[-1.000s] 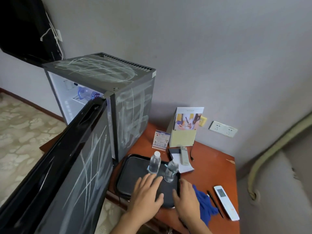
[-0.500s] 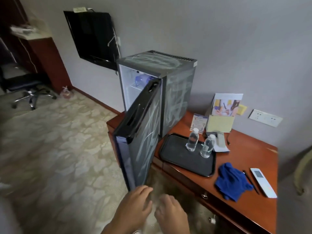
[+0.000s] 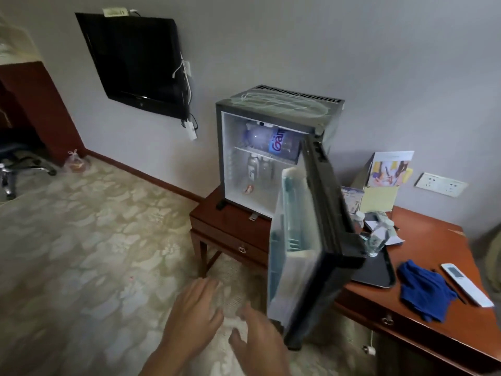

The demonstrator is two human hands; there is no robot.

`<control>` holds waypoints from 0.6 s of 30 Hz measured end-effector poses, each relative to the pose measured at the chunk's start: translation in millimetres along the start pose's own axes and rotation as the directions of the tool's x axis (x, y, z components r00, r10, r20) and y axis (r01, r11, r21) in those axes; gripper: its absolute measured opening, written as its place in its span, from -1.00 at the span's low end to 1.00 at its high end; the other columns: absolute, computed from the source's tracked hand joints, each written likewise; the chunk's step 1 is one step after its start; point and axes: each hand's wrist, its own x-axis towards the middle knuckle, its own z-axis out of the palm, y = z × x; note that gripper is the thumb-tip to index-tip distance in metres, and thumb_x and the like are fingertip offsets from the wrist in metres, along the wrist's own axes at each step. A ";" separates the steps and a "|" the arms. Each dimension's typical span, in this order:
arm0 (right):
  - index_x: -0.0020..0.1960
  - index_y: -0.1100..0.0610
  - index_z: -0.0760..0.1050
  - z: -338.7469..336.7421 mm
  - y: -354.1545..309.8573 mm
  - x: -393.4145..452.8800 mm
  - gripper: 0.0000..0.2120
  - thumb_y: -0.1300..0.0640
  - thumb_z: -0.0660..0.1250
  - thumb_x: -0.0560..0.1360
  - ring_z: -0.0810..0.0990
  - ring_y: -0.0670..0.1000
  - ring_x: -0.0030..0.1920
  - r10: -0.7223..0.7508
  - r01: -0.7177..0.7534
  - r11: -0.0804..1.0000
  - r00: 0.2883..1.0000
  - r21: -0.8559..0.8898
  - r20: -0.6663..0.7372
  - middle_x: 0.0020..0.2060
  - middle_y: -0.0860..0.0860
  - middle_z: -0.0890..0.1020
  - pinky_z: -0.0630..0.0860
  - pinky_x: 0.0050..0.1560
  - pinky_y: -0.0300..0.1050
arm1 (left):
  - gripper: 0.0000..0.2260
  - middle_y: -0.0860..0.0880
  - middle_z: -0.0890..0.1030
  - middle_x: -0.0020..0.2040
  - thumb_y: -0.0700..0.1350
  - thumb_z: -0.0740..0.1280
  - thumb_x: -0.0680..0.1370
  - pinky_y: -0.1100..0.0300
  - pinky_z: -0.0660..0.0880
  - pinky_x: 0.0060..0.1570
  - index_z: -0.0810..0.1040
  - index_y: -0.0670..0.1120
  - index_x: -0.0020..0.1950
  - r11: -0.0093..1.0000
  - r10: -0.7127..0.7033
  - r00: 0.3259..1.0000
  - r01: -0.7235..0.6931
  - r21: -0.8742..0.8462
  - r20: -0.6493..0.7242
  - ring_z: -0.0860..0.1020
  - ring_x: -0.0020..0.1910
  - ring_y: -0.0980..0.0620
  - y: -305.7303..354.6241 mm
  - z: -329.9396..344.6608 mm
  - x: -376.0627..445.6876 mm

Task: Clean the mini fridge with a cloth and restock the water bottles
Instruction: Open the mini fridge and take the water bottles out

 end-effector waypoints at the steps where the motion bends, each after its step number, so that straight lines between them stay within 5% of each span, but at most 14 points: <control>1: 0.34 -0.19 0.48 1.9 -17.0 15.8 -0.56 -0.19 0.21 0.48 0.52 -0.19 0.27 0.017 -0.017 1.000 0.999 0.005 0.035 0.23 -0.26 0.55 0.40 0.25 -0.28 | -0.54 0.09 0.61 0.18 0.11 0.25 0.46 0.12 0.53 0.16 0.53 -0.03 0.30 0.999 0.036 0.999 -0.036 0.008 0.002 0.45 0.21 0.16 -17.5 -8.9 5.0; 6: 0.28 -0.15 0.46 1.1 -79.9 72.3 -0.67 -0.12 0.24 0.53 0.54 -0.14 0.16 0.223 -0.223 0.972 0.975 0.073 0.007 0.17 -0.24 0.54 0.44 0.11 -0.21 | -0.51 0.10 0.57 0.23 0.17 0.22 0.45 0.08 0.54 0.22 0.51 0.00 0.32 0.994 0.085 0.992 -0.091 0.058 0.094 0.51 0.25 0.08 -88.3 -37.1 36.7; 11: 0.23 -0.10 0.51 6.9 -91.7 126.8 -0.68 -0.04 0.28 0.49 0.55 -0.11 0.12 0.280 -0.277 0.960 0.958 0.048 -0.063 0.15 -0.18 0.58 0.51 0.15 -0.14 | -0.46 0.04 0.54 0.37 0.17 0.23 0.51 0.04 0.50 0.33 0.50 -0.04 0.43 0.996 0.076 0.981 -0.083 0.035 0.180 0.46 0.39 0.03 -123.9 -38.2 97.0; 15: 0.25 -0.13 0.50 15.9 -85.0 184.3 -0.68 -0.07 0.30 0.51 0.54 -0.19 0.09 0.321 -0.313 0.947 0.938 0.079 -0.128 0.11 -0.23 0.56 0.54 0.10 -0.20 | -0.45 0.02 0.62 0.29 0.18 0.20 0.46 -0.01 0.58 0.23 0.59 -0.05 0.35 0.987 0.135 0.966 -0.151 0.055 0.222 0.59 0.29 0.01 -135.0 -28.2 155.8; 18: 0.32 -0.15 0.47 25.8 -77.9 239.3 -0.65 -0.06 0.29 0.53 0.53 -0.20 0.12 0.368 -0.357 0.929 0.917 0.099 -0.151 0.19 -0.25 0.53 0.51 0.11 -0.20 | -0.39 0.02 0.43 0.50 0.18 0.12 0.54 -0.02 0.27 0.51 0.39 -0.03 0.54 0.982 0.171 0.958 -0.183 0.033 0.228 0.36 0.52 0.00 -147.9 -16.1 209.1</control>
